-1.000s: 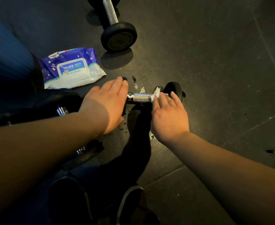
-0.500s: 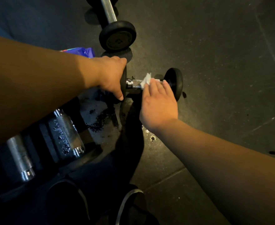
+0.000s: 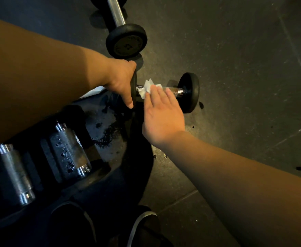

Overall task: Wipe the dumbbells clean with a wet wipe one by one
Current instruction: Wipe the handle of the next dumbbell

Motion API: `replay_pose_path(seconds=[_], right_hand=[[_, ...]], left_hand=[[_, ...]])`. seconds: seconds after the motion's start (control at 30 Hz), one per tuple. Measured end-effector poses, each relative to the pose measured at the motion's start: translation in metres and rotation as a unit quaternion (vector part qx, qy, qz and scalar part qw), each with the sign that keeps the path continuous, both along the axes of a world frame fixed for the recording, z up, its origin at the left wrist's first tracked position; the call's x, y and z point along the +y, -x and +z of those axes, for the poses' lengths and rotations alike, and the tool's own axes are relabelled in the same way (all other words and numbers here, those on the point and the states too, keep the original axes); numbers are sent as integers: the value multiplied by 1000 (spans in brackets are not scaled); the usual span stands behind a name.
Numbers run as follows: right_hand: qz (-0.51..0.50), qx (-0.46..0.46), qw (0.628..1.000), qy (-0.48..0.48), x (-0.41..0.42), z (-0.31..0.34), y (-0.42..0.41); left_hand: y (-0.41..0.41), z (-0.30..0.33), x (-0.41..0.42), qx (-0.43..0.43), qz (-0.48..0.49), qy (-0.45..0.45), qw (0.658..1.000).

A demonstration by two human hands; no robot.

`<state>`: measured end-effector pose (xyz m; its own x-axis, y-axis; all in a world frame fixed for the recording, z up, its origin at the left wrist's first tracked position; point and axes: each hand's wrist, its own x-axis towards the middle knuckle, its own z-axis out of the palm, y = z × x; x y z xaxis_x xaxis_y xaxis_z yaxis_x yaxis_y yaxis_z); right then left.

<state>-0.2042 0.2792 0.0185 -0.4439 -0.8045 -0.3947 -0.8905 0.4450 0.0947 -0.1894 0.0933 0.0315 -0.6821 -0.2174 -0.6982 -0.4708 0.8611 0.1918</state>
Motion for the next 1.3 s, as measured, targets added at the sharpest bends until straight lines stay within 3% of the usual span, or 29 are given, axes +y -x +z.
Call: replay_pose_path(seconds=[0.2, 0.63, 0.83, 1.07, 1.3], right_hand=[[-64, 36, 997, -30, 25, 5, 22], [-120, -75, 990, 23, 31, 6, 4], [-19, -83, 996, 18, 42, 10, -18], [-69, -40, 996, -33, 51, 17, -8], [-1, -91, 996, -3, 43, 19, -44]], left_hand=[[-11, 7, 11, 20, -20, 23, 999], [-89, 11, 61, 172, -41, 29, 984], [-100, 11, 67, 206, -15, 13, 978], [-105, 7, 73, 204, -56, 64, 975], [-124, 1, 83, 194, -26, 33, 980]])
